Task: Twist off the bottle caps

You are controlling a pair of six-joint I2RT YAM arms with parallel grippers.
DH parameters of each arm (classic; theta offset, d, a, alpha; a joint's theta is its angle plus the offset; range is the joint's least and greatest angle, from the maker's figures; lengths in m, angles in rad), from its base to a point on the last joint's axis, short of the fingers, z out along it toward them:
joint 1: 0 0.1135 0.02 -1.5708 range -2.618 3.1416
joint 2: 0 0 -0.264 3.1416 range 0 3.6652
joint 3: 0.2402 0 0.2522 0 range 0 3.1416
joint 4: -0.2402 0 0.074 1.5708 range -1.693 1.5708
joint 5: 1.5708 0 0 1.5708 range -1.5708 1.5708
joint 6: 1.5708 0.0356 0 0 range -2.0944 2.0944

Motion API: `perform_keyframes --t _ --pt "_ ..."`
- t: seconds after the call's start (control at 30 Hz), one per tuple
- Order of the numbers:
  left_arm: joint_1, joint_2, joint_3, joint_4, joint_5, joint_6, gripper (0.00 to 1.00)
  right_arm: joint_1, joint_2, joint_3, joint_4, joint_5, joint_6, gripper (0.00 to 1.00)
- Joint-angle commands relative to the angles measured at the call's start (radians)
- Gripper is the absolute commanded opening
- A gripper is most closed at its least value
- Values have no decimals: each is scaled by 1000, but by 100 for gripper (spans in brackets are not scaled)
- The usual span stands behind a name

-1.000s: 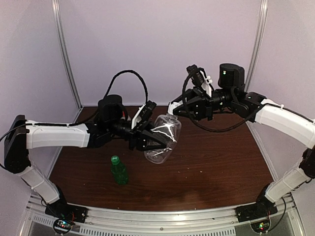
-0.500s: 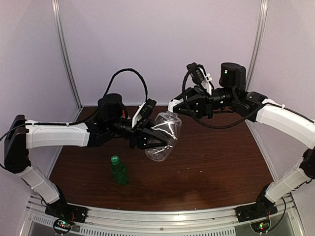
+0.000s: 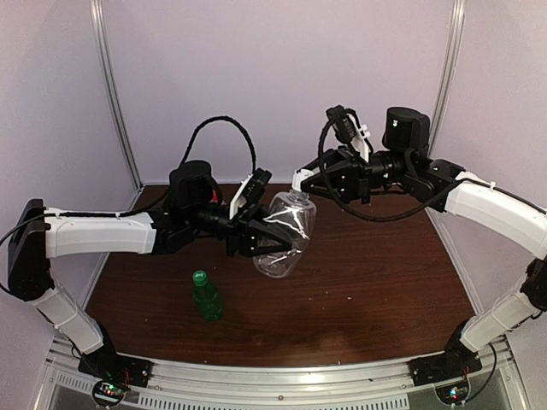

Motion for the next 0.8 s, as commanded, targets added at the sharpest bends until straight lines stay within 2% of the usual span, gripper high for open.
perform_keyframes --t 0.0,0.2,0.43,0.77 --pt "-5 -3 9 86 27 13 32 -17 -24 -13 104 39 54 28" --pt "-1 -6 14 66 -64 16 32 -18 -18 2 55 115 59 40" --pt "10 -8 15 58 -107 10 32 -18 -23 3 39 159 60 50" --pt "15 -9 14 41 -172 10 31 -17 -36 6 24 205 72 74"
